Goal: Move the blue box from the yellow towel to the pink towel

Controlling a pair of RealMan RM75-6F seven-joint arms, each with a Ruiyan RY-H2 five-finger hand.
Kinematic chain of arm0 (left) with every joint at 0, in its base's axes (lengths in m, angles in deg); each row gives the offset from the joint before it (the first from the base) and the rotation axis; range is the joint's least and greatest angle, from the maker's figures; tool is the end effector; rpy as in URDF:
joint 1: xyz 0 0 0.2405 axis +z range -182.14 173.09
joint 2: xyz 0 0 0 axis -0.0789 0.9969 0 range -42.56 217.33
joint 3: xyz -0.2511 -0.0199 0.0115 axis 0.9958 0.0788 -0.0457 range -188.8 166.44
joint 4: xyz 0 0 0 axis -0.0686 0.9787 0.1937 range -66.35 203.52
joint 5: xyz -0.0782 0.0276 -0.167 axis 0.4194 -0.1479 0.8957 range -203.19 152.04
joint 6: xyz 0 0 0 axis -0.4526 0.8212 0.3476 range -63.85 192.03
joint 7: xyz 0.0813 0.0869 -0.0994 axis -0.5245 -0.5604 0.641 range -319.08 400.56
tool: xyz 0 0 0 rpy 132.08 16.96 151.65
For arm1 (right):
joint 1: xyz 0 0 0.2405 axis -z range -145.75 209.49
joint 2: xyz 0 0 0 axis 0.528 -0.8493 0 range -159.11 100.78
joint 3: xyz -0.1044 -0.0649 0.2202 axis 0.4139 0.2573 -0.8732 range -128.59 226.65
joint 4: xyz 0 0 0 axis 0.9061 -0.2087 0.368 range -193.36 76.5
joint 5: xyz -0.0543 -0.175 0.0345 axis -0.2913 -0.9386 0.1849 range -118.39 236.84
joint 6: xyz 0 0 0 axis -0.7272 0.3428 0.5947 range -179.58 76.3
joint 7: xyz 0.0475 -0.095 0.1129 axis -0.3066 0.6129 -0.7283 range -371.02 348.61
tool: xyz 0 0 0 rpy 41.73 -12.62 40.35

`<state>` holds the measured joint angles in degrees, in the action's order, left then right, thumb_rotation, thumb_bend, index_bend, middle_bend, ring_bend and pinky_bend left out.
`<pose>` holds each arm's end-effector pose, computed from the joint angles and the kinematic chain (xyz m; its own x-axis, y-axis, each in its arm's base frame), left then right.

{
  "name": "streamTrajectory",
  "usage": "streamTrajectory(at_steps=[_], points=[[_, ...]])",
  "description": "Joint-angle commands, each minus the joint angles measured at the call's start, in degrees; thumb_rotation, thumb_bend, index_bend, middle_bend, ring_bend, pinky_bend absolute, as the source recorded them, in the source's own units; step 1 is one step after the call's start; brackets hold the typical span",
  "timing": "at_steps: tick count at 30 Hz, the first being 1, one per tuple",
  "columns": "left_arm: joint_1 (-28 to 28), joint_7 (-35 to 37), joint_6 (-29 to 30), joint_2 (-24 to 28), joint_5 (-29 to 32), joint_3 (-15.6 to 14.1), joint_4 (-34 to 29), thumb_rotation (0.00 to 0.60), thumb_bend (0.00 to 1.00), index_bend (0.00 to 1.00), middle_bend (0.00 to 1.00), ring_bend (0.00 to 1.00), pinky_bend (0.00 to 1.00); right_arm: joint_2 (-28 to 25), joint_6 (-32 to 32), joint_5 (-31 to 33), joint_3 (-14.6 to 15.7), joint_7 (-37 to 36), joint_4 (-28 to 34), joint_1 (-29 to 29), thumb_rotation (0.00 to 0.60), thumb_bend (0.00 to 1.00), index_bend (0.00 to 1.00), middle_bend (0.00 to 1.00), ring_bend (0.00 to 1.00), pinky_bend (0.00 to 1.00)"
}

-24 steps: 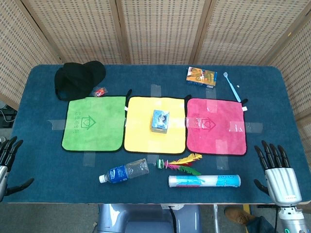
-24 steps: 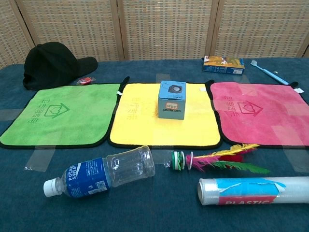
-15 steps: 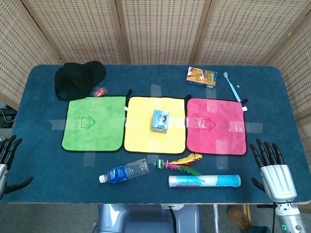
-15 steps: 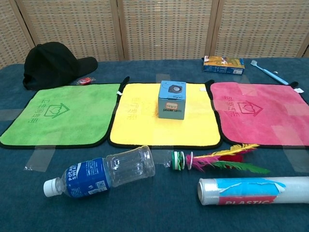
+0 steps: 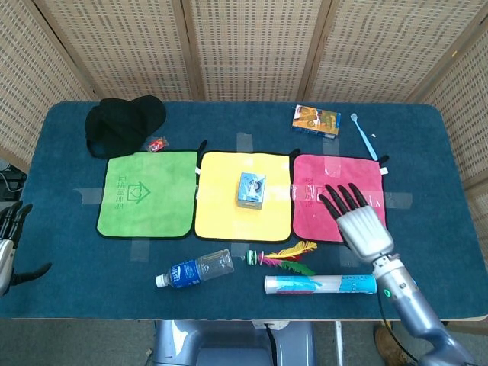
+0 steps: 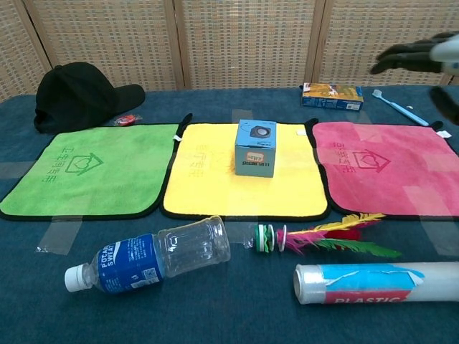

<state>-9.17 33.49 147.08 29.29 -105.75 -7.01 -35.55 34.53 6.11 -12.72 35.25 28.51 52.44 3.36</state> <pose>-0.2812 0.1896 0.1961 0.4074 0.0362 0.9125 0.9097 0.0717 -0.4090 -0.1541 -0.2936 0.1216 0.7042 -0.0564 0.7078 -0.6654 -0.4002 0.6301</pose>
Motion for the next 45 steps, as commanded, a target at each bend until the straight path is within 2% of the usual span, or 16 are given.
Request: streamTrajectory(at_steps=[1,8,14,24,29,34,45], points=[[-0.8,-0.11,-1.24,-0.25,1.83,0.79,0.36,0.6,0.0,0.0,0.0,0.0,0.0,6.5,-10.39,10.06,-4.43,6.58,-4.5,-12.61,0.6,1.0,0.05,0.0,0.0,0.0],[-1.76,-1.01,-2.49,-0.67,4.44,1.64,0.88,0.6,0.0,0.0,0.0,0.0,0.0,14.36,-20.87,18.63,-4.39,4.77,-16.1,-25.86,0.6,1.0,0.12,0.03,0.0,0.0],[-2.35,-1.56,-3.51,-0.92,5.92,1.87,1.14,0.6,0.0,0.0,0.0,0.0,0.0,20.59,-21.02,21.02,-3.17,5.13,-23.69,-32.1,0.6,1.0,0.21,0.12,0.05,0.0],[-3.04,-2.05,-4.73,-1.17,7.73,2.06,1.58,0.6,0.0,0.0,0.0,0.0,0.0,28.89,-21.64,26.28,-0.59,6.19,-34.13,-39.78,0.6,1.0,0.22,0.15,0.07,0.03],[-3.1,-1.9,-4.73,-1.07,7.93,2.0,1.53,0.6,0.0,0.0,0.0,0.0,0.0,33.27,-21.37,31.37,1.77,9.07,-39.8,-43.99,0.6,1.0,0.24,0.16,0.1,0.05],[-3.22,-1.11,-5.29,-0.77,8.02,1.8,1.67,0.6,0.0,0.0,0.0,0.0,0.0,35.19,-20.22,37.07,5.69,13.53,-41.86,-46.51,0.6,1.0,0.3,0.22,0.15,0.07],[-3.08,-0.58,-4.81,-0.49,7.47,1.42,1.39,0.6,0.0,0.0,0.0,0.0,0.0,31.89,-15.43,44.61,10.88,17.44,-37.26,-47.79,0.6,1.0,0.33,0.25,0.18,0.1]])
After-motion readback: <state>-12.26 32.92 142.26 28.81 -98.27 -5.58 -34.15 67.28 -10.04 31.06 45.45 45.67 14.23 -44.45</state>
